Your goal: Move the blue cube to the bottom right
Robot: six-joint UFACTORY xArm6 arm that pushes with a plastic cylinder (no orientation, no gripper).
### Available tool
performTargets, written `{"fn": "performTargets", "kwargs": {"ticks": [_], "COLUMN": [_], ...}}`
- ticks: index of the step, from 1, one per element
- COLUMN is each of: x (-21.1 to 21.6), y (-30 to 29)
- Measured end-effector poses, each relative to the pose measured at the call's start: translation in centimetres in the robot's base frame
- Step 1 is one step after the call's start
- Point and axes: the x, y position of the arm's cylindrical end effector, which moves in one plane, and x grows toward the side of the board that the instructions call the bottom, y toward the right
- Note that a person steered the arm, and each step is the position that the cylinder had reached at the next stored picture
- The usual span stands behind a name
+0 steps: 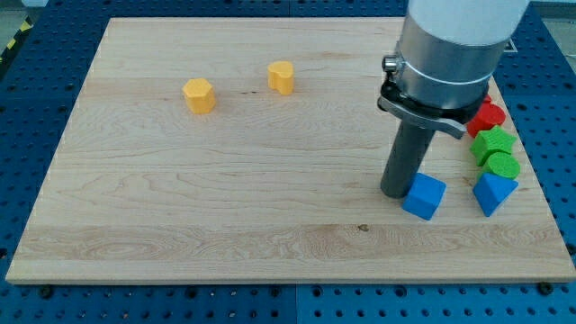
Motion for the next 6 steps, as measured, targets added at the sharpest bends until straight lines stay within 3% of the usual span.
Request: {"fn": "performTargets", "kwargs": {"ticks": [2,6], "x": [3.4,5.5], "y": [2.1,7.2]}}
